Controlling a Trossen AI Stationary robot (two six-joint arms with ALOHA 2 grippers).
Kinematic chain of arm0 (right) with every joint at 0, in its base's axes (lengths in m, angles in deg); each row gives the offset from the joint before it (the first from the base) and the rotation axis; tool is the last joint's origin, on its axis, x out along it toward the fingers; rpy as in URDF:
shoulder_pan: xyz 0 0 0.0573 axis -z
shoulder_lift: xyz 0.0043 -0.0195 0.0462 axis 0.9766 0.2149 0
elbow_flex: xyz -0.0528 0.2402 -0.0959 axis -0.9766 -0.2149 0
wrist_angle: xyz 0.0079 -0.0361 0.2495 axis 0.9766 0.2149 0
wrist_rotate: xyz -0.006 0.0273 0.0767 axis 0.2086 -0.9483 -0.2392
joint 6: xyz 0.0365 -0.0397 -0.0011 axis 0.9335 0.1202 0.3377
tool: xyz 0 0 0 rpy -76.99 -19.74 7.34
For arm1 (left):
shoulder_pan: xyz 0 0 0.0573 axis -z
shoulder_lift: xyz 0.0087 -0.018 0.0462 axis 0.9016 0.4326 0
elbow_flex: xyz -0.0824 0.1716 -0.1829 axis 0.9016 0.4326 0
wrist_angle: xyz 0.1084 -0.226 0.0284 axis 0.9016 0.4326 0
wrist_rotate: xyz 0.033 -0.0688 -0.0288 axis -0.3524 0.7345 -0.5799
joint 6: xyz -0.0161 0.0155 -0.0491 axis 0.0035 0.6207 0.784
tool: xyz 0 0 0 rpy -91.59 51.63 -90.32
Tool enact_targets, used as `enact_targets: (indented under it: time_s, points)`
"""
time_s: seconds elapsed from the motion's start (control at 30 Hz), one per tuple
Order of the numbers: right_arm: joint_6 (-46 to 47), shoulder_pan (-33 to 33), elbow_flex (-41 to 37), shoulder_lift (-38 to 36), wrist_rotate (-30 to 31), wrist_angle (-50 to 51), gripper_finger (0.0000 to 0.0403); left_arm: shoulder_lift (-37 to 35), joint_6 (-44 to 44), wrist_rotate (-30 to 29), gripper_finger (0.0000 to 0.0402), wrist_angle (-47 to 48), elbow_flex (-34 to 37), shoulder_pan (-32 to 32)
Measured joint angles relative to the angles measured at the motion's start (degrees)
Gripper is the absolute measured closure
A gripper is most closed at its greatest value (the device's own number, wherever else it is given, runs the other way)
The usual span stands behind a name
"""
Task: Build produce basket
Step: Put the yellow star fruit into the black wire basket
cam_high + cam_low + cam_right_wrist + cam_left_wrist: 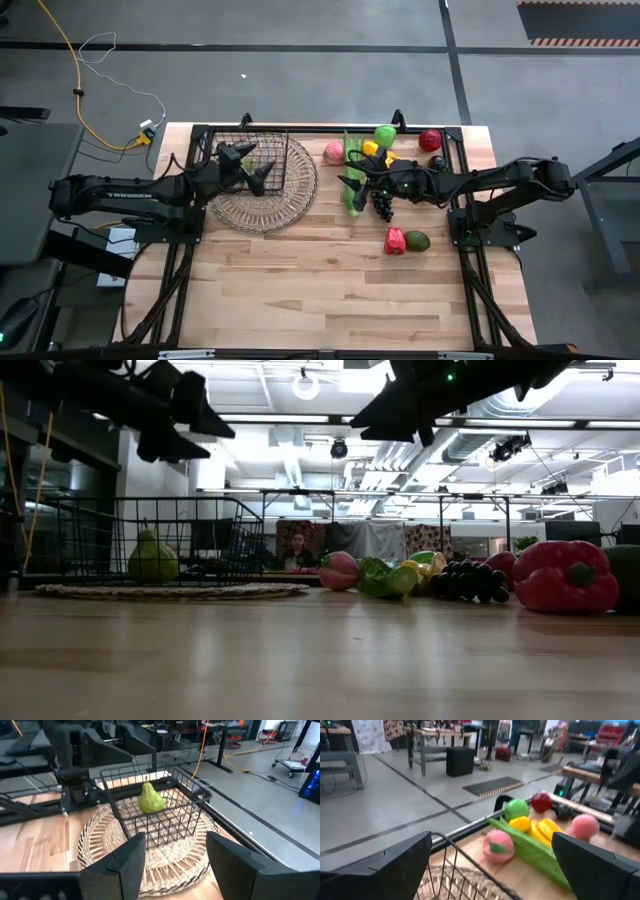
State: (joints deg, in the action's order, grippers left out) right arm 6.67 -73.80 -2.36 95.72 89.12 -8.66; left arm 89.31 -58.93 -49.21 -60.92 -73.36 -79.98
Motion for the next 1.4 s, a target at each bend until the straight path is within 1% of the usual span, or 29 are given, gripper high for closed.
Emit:
enact_targets:
  time_s: [0.03, 0.1, 0.17, 0.23, 0.3, 0.47, 0.53, 0.6, 0.7, 0.87, 0.97, 1.1, 1.2, 1.4]
  points:
    - [0.1, 0.0, 0.0, 0.0, 0.0, 0.5, 0.0203, 0.1, 0.0, 0.9, 0.0002, 0.0, 0.0, 0.0]
    - [1.4, 0.0, 0.0, 0.0, 1.2, 1.6, 0.0203, 0.1, -0.1, 5.0, 0.0002, -2.7, 0.0, 0.0]
    - [4.7, 0.0, 0.0, 0.0, 5.7, 3.5, 0.0203, 0.0, -2.3, 12.4, 0.0002, -6.8, 0.0, 0.1]
    - [9.1, 0.9, 0.0, -0.1, 10.9, 7.6, 0.0203, 0.0, -4.7, 19.6, 0.0002, -10.5, 0.0, 0.5]
    - [14.4, 2.9, 0.0, -0.1, 13.7, 13.6, 0.0203, 0.0, -5.7, 23.4, 0.0002, -12.6, 0.0, 1.0]
    - [31.2, 10.0, 0.0, 0.0, 14.3, 30.6, 0.0203, 0.0, -6.6, 23.3, 0.0002, -13.0, 0.0, 1.8]
    - [35.9, 12.0, 0.0, 0.6, 15.3, 35.2, 0.0203, 0.0, -6.6, 22.8, 0.0002, -12.7, 0.0, 1.8]
    - [39.2, 13.4, 0.0, 1.9, 16.3, 37.2, 0.0203, 0.0, -6.8, 22.5, 0.0002, -12.5, 0.0, 1.8]
    - [40.5, 14.6, 0.0, 4.8, 16.2, 36.8, 0.0203, 0.0, -7.5, 22.3, 0.0002, -12.1, 0.0, 1.8]
    - [41.6, 16.1, 0.0, 9.5, 13.4, 35.4, 0.0203, 0.0, -7.5, 22.2, 0.0002, -11.7, 0.0, 1.8]
    - [42.8, 16.7, 0.0, 11.0, 12.7, 35.5, 0.0203, 0.0, -7.5, 22.2, 0.0002, -11.6, 0.0, 1.8]
    - [43.1, 16.9, 0.0, 11.2, 12.4, 35.6, 0.0206, 0.0, -7.5, 22.1, 0.0002, -11.4, 0.0, 1.8]
    - [44.2, 16.9, 0.0, 11.2, 12.4, 36.0, 0.0219, 0.0, -7.5, 22.1, 0.0002, -11.4, 0.0, 1.8]
    - [46.6, 16.9, 0.0, 11.2, 11.8, 39.1, 0.0261, 0.0, -7.5, 22.1, 0.0002, -11.4, 0.0, 1.8]
